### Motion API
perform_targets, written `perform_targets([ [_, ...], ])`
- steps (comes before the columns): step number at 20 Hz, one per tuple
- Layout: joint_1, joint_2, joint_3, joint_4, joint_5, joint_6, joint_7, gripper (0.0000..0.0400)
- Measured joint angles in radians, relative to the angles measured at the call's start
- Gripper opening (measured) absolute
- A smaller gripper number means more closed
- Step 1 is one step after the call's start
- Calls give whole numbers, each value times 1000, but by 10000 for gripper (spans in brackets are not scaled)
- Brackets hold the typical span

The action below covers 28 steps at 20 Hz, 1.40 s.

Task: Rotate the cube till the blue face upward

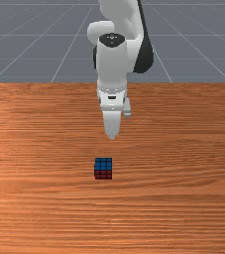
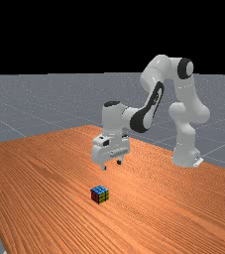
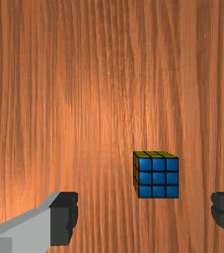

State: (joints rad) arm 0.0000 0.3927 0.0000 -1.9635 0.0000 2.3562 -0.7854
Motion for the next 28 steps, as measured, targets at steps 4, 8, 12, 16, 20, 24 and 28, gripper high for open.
perform_targets([
  [4,3,-1,-5,0,6,-6,31,311],
  [8,-3,-37,-18,-52,12,0,47,231],
  [12,-29,-88,-63,-112,22,-15,143,31],
  [16,-9,-86,-81,-103,32,-46,296,4],
  [20,7,-75,-99,-81,46,-81,440,1],
  [24,21,-60,-117,-56,66,-114,580,0],
  [28,32,-45,-134,-31,89,-145,717,0],
])
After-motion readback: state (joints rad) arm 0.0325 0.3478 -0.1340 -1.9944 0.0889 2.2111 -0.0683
